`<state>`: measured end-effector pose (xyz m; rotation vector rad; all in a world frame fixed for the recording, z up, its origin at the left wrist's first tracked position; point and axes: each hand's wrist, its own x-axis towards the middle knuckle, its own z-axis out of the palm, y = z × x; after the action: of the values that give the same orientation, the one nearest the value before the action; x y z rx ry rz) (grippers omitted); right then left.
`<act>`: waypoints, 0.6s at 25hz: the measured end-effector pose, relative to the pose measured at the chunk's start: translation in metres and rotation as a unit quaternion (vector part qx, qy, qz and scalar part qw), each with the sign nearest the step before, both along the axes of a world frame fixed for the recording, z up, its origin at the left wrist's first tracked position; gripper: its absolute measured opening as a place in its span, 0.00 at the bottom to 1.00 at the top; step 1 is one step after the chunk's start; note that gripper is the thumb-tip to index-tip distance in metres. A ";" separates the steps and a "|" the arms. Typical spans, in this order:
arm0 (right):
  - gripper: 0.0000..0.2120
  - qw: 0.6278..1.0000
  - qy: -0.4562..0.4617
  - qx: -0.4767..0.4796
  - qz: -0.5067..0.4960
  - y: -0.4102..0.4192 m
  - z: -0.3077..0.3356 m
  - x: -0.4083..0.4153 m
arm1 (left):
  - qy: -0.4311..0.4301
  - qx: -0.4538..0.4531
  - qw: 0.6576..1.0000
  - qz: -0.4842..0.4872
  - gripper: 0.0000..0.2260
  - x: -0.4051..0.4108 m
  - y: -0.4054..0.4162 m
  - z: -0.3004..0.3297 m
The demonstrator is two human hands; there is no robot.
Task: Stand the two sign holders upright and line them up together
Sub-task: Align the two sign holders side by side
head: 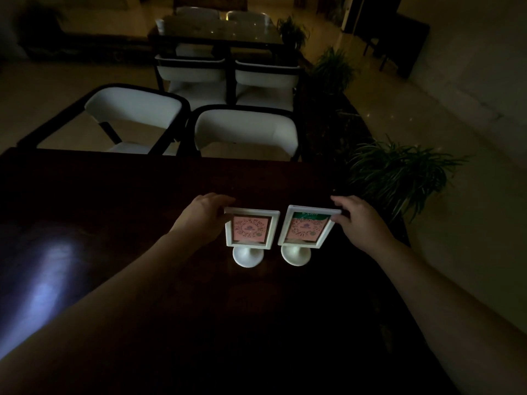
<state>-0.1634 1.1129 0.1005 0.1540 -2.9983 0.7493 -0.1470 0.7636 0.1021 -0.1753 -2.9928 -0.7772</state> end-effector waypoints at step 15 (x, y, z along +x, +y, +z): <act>0.15 0.996 -0.025 -0.088 -0.009 0.010 0.005 0.009 | 0.000 0.015 1.000 0.008 0.13 0.004 -0.002 -0.005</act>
<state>-0.1545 1.1225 0.1051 0.1012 -2.9551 1.0247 -0.1431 0.7612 0.0969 -0.1509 -2.9774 -0.8215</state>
